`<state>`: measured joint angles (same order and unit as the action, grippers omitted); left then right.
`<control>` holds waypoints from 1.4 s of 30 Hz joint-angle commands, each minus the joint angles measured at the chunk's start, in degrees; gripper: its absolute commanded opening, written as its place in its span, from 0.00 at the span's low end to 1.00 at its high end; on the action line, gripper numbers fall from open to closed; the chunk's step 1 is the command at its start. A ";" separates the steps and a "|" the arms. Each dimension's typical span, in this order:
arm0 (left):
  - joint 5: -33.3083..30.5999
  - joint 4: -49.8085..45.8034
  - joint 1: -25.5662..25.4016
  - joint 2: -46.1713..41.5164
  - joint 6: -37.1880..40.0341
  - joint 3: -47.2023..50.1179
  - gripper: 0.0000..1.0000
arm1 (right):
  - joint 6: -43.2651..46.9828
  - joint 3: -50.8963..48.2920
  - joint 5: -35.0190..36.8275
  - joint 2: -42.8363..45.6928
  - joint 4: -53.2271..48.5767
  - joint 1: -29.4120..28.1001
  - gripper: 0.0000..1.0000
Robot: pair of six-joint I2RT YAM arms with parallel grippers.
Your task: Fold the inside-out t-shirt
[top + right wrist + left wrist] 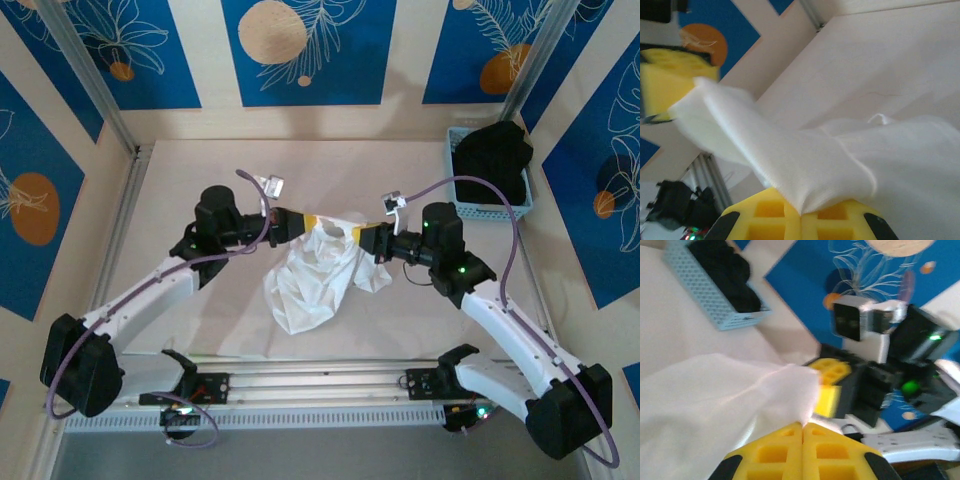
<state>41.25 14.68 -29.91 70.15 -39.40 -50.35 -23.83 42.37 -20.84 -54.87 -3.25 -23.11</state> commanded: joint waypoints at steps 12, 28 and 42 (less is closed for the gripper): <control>-25.58 -22.83 0.85 -2.97 18.13 -0.74 0.04 | -8.19 -1.38 -14.72 -7.71 18.07 -2.83 0.00; -36.14 -19.01 -15.06 -11.65 25.80 7.55 0.63 | -14.53 1.68 -8.83 -16.41 20.12 -4.05 0.00; -45.87 -16.15 -17.22 3.58 22.96 -1.33 0.44 | -13.07 -0.07 -7.12 -11.91 16.91 -3.01 0.00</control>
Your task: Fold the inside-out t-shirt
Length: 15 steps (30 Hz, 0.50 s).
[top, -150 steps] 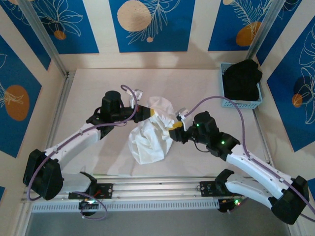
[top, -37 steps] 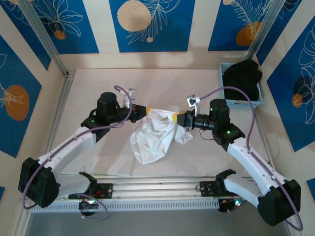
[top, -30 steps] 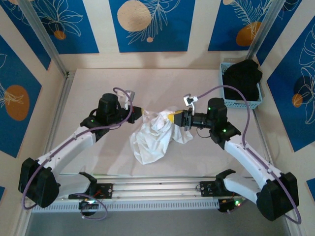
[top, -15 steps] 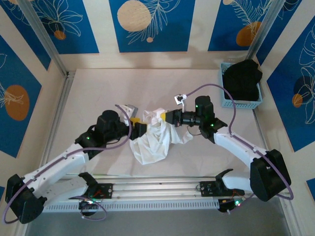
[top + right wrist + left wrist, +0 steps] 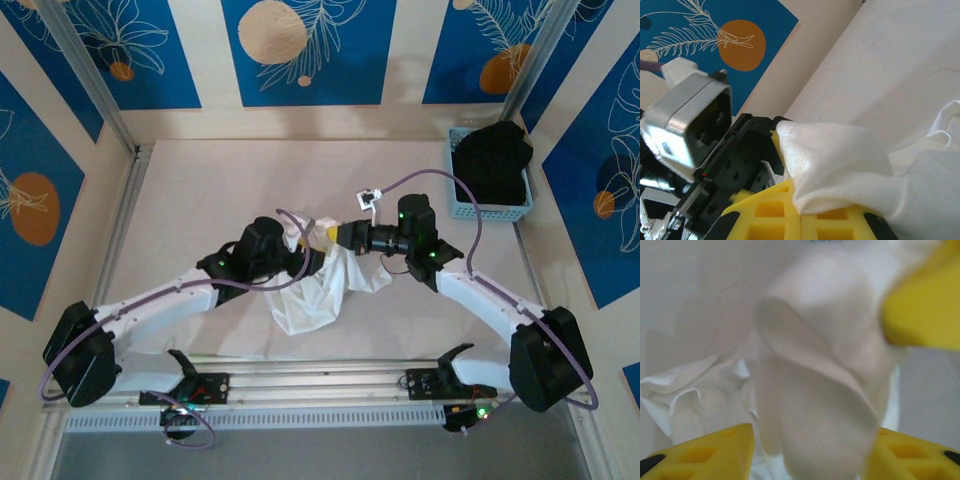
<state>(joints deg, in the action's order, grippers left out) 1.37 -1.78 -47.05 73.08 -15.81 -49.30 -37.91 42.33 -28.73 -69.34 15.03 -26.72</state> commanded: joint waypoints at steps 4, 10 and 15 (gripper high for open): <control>-7.39 -0.41 0.66 0.42 -0.67 -2.11 0.28 | 2.71 -0.18 0.79 4.74 -3.30 1.70 0.00; -4.03 -5.89 3.98 -1.20 -0.45 -2.89 0.07 | 5.48 -0.18 0.45 10.08 -6.38 4.74 0.00; 7.19 -5.92 8.21 -5.39 -1.12 -2.26 0.00 | 9.19 1.31 -2.73 12.65 -10.11 5.95 0.00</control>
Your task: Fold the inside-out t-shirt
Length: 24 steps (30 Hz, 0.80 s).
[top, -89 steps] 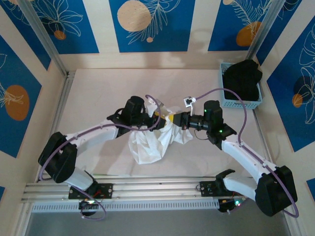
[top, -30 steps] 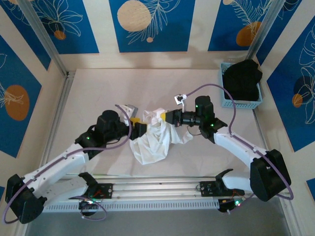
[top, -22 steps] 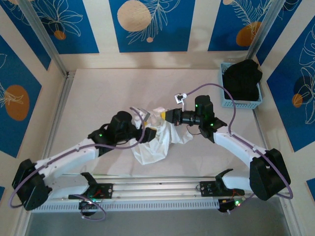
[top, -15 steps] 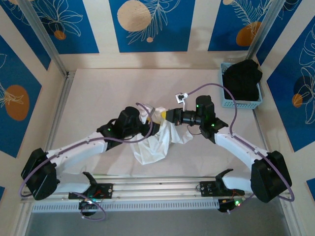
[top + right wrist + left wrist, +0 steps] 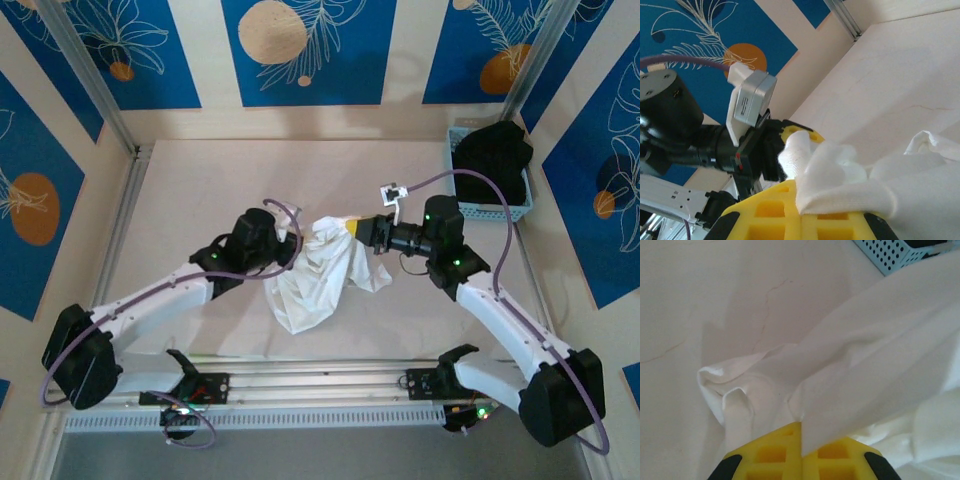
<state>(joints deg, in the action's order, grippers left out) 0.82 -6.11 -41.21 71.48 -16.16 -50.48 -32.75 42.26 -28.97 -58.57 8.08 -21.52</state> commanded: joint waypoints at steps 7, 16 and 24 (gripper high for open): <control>4.11 -5.17 6.12 -8.49 0.05 -0.68 0.00 | 4.66 3.47 -13.95 2.38 -3.42 2.26 0.00; 6.90 -3.36 6.01 -6.11 2.49 -0.86 0.00 | 1.40 3.99 -13.61 0.01 -3.03 1.45 0.00; 28.37 19.79 5.99 -7.86 -8.28 6.33 0.00 | 6.71 4.71 12.55 -3.60 -20.01 -1.74 0.04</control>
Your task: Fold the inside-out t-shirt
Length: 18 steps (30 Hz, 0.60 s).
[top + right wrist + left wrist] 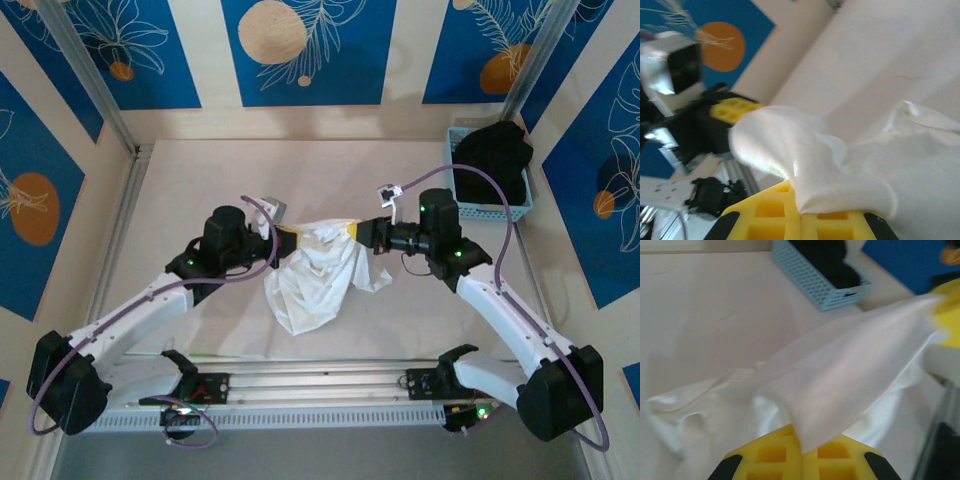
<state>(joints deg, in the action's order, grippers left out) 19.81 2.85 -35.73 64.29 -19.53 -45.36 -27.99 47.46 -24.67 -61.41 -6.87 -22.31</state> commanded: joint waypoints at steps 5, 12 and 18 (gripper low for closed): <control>11.66 14.43 0.53 -1.07 -7.77 1.24 0.00 | 5.67 0.39 16.82 -1.62 -9.40 -3.37 0.09; 9.05 10.83 0.44 -0.19 -8.58 -0.76 0.00 | 12.70 0.16 26.75 1.10 -10.88 -8.81 0.23; 8.13 9.90 0.13 1.18 -8.68 -1.79 0.00 | 17.04 -3.24 34.42 6.09 -7.53 -15.12 0.37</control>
<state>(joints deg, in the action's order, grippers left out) 28.21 12.62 -35.68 64.88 -27.64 -44.93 -15.03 46.11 3.99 -57.76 -15.79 -35.59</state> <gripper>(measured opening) 0.039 0.361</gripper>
